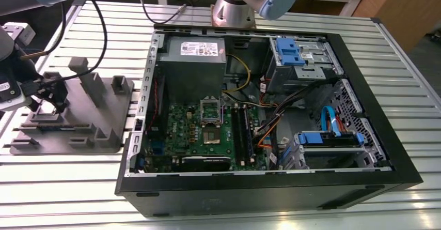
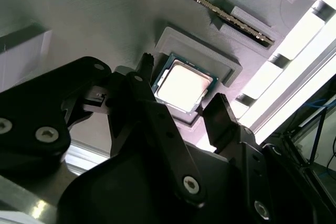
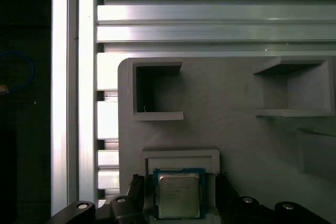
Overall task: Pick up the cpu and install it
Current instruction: 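Pick up the cpu and move it towards the insertion slot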
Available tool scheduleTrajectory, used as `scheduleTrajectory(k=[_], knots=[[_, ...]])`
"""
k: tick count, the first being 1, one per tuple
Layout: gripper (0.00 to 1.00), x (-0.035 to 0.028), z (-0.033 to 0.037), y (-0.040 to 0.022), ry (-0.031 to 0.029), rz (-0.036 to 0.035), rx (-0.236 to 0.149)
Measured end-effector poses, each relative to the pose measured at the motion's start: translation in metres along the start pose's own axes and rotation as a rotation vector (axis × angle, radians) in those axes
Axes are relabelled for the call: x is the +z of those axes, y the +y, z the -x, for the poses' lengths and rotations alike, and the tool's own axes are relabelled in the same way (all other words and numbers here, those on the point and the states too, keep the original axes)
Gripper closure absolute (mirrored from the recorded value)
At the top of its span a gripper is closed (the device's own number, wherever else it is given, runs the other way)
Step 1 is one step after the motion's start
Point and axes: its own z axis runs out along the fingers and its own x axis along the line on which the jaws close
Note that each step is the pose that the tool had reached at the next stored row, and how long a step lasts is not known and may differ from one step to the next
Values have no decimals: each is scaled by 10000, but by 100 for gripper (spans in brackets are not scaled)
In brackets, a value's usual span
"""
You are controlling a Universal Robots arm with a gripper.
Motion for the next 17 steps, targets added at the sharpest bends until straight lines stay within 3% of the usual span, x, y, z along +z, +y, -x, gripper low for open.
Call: scheduleTrajectory(k=[6, 11, 17], knots=[[35, 1, 0, 0, 5, 5, -2], [35, 3, 0, 0, 27, 16, -492], [35, 1, 1, -1, 26, 18, -520]])
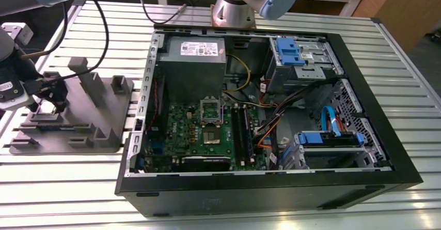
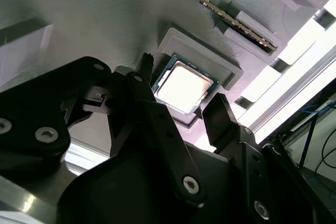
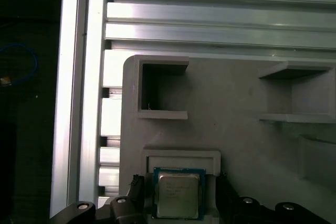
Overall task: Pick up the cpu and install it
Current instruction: 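Pick up the cpu and move it towards the insertion slot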
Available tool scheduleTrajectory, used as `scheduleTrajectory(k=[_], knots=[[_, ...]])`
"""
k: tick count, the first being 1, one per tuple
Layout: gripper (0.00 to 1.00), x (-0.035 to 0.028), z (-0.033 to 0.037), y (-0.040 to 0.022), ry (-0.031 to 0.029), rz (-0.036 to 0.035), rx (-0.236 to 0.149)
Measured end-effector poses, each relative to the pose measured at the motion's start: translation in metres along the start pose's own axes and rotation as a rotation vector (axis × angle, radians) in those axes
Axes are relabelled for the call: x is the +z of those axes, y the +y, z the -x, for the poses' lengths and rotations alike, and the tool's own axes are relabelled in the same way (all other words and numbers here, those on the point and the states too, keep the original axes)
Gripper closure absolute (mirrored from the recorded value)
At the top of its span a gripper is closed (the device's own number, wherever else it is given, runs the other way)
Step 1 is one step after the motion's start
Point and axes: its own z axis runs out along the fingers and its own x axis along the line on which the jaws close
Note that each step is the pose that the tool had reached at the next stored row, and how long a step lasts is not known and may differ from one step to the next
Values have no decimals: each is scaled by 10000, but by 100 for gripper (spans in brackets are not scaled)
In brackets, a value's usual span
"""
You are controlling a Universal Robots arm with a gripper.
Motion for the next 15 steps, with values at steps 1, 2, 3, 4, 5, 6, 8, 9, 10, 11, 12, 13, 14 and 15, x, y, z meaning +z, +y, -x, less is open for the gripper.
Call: scheduleTrajectory(k=[1, 2, 3, 4, 5, 6, 8, 9, 10, 11, 12, 13, 14, 15], knots=[[35, -2, 0, -1, -1, 1, 0], [35, -4, 0, -1, 0, 0, 1], [35, -9, 0, -2, 2, -1, 1], [35, -13, 0, -2, 7, -1, 1], [35, -13, 0, -2, 7, 0, 1], [35, -13, 0, -2, 8, 0, 1], [35, -13, 0, -3, 10, -1, 1], [35, -14, 0, -3, 10, -1, 1], [35, -14, 0, -3, 10, 0, 1], [35, -14, 0, -3, 11, -1, 1], [35, -14, 0, -3, 11, -1, 1], [35, -14, 0, -3, 11, -1, 1], [35, -14, 0, -3, 11, -1, 1], [37, -14, 0, -3, 10, -1, 1]])
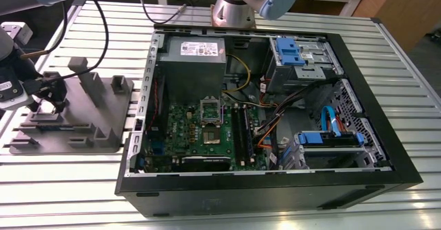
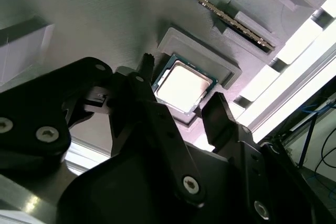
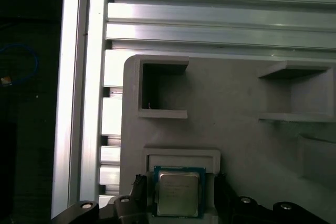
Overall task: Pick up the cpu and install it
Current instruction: 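Pick up the cpu and move it towards the insertion slot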
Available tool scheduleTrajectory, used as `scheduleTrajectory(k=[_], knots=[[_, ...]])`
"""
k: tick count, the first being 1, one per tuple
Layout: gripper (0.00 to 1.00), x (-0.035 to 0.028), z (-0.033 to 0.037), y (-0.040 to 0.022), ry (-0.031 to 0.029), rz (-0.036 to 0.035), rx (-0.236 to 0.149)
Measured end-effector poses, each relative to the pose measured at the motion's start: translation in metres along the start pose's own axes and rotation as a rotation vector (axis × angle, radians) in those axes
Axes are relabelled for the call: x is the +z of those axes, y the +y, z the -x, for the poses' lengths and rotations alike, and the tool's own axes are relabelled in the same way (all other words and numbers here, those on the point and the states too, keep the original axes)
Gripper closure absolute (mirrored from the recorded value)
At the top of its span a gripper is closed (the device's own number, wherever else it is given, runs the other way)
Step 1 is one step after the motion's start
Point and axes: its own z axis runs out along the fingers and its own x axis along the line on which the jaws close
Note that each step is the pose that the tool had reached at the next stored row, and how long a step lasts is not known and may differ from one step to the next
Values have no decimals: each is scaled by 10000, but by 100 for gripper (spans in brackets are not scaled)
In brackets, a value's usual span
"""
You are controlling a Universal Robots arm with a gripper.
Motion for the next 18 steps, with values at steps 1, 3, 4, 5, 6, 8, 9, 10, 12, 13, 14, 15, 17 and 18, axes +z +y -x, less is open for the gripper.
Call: scheduleTrajectory(k=[1, 3, 4, 5, 6, 8, 9, 10, 12, 13, 14, 15, 17, 18], knots=[[37, 0, 0, 0, 1, 0, 0], [44, 0, 0, 0, 1, 0, 0], [44, 0, 0, 0, 0, 0, 0], [44, 0, 0, -1, 1, 0, 0], [44, 0, 0, 0, 0, 0, 0], [44, 0, 0, -1, 0, 0, 0], [44, 0, 0, -1, 1, 0, 0], [44, 0, 0, -1, 0, 0, 0], [44, 0, 0, -8, 0, 0, 15], [44, 0, 0, -13, -3, -2, 85], [44, -1, 0, -16, -6, -3, 160], [44, -1, -1, -19, -8, -6, 226], [44, -1, 0, -18, -10, -5, 235], [44, -1, 0, -19, -10, -6, 237]])
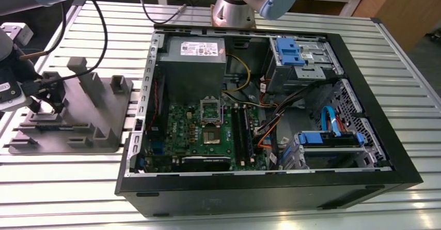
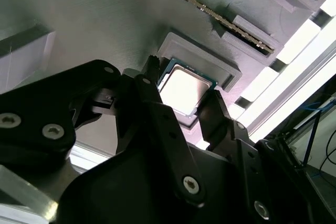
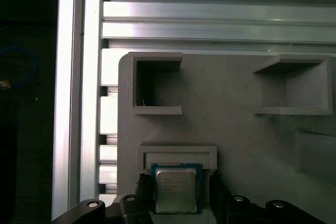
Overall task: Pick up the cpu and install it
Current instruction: 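Pick up the cpu and move it towards the insertion slot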
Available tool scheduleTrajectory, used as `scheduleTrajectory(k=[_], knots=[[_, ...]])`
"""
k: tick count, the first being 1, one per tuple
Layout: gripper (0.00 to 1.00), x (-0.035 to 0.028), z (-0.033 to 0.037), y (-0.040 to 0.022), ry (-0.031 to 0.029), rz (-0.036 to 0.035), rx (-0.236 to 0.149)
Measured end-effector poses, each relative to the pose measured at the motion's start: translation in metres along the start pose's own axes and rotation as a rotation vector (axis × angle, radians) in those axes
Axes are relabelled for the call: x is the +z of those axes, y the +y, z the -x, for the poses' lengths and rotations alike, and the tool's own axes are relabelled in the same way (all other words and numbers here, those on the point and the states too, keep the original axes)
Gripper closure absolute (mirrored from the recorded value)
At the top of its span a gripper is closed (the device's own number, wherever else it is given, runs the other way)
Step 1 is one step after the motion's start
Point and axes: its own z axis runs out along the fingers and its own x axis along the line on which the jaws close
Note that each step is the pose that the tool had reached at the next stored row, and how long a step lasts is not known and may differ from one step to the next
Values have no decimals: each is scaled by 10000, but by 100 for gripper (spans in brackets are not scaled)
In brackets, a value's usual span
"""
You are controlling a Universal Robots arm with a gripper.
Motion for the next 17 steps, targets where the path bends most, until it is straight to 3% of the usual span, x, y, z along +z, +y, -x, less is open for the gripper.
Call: scheduleTrajectory(k=[10, 12, 17], knots=[[44, 0, 0, 0, -1, 0, 9], [52, 0, 0, 0, 0, -1, 10], [53, 0, 0, 0, 0, 0, 15]])
